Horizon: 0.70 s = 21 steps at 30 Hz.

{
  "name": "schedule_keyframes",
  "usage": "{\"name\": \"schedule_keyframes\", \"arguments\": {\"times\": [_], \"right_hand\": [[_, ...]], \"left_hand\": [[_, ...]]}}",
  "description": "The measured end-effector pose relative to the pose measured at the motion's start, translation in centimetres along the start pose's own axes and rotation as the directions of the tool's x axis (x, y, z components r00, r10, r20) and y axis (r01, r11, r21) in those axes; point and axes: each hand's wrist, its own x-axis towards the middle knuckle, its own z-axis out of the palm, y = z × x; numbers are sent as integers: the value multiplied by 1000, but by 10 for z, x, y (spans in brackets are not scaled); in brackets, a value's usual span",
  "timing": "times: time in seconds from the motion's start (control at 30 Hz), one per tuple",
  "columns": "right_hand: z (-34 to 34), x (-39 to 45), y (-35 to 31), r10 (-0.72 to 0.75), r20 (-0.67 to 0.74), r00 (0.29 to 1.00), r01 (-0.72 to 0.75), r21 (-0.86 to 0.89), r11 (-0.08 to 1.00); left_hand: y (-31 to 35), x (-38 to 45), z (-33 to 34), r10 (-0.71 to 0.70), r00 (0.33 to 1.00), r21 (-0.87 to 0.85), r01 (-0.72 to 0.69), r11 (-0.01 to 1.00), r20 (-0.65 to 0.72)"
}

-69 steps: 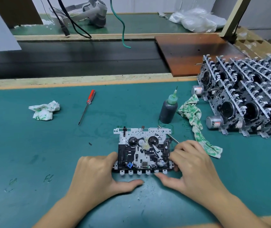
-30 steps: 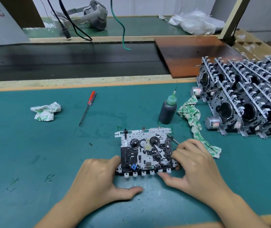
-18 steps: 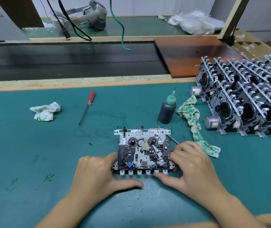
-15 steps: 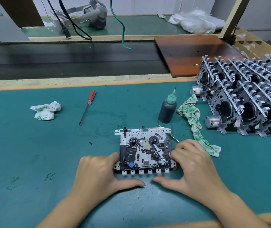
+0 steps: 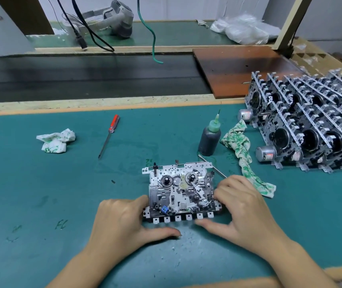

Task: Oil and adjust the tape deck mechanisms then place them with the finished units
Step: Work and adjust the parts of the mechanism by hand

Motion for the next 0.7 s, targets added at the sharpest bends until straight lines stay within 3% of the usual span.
{"name": "schedule_keyframes", "arguments": {"times": [0.17, 0.33, 0.5, 0.6, 0.7], "right_hand": [[-9, 4, -10, 104, 84, 991, -124, 295, 947], [-19, 18, -25, 398, 233, 887, -453, 601, 659], [-22, 34, -28, 495, 389, 777, -626, 558, 544], [-21, 37, -25, 483, 383, 787, -615, 544, 571], [-22, 38, -25, 473, 385, 793, -609, 541, 581]], "left_hand": [[3, 3, -12, 11, 997, -128, -20, 992, -70], [6, 4, -19, -136, 980, -459, 55, 887, -146], [9, 14, -15, -364, 928, -579, 254, 774, -79], [7, 18, -16, -398, 917, -577, 307, 757, -34], [3, 20, -22, -354, 935, -492, 300, 817, -18]]}}
